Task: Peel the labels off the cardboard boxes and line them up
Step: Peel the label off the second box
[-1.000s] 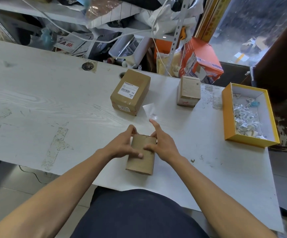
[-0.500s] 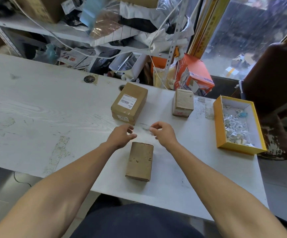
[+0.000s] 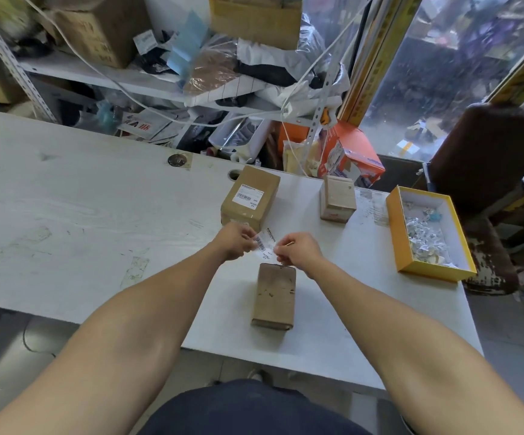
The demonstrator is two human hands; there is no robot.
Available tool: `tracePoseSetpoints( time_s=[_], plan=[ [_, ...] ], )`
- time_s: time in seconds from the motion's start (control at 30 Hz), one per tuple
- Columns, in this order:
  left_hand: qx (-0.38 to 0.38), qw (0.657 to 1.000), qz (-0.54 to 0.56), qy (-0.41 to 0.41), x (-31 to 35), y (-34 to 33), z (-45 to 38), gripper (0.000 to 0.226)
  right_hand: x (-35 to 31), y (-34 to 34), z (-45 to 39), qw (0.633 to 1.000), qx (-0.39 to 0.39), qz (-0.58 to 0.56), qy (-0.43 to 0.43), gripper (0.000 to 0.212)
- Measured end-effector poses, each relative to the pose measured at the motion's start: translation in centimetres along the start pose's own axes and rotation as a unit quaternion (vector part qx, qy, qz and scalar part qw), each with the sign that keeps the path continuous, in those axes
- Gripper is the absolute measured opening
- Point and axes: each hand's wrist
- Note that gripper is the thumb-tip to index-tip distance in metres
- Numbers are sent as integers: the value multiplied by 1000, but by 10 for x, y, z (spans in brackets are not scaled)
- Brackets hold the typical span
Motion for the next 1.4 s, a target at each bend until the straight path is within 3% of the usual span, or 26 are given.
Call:
tracePoseSetpoints(
  time_s=[0.03,0.1,0.23,0.3,0.37,0.47,0.57,0.67,0.8,0.97,1.13,1.3,1.4],
  plan=[
    [6,999,-39,-16,1,0,0,15,-1,-3,1,993,16,107,45,4],
    [15,993,-110,-49,4,0,2,21,-5,-5,4,943,10,310,122,8],
    [-27,974,-199,-102,12,-3,8,20,-19,-7,9,859,-14,475,188,12],
    [-78,969,-208,-106,14,-4,9,6,-26,-5,10,863,2,472,181,11],
    [-104,968,-201,-106,14,-4,10,13,-29,-5,12,883,16,443,156,15],
    [-93,968,-200,-119,11,-6,10,12,-27,-6,16,911,37,396,109,19],
    [-83,968,-196,-130,4,-6,7,28,-27,-7,19,901,62,422,82,34],
    [-90,962,-217,-138,0,-4,8,9,-25,-3,25,897,64,432,64,48],
    [-55,966,-207,-145,-4,-7,10,19,-24,-7,35,912,-36,398,95,29],
    [-49,948,-287,-133,5,-12,13,21,-30,-21,51,887,-58,436,138,24],
    [-47,936,-312,-157,11,-19,16,12,-27,-20,52,884,-27,457,96,18],
    [-86,937,-286,-179,13,-30,16,12,-16,-19,48,920,27,389,43,8],
    [-115,950,-240,-164,11,-28,14,15,-10,-19,48,907,71,414,33,15]
  ],
)
Point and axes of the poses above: each hand's wrist, its own z-axis away from the middle knuckle, its own y-axis out of the back of the hand, x = y × z, and after that the axes turned 11 degrees about z, right-handed
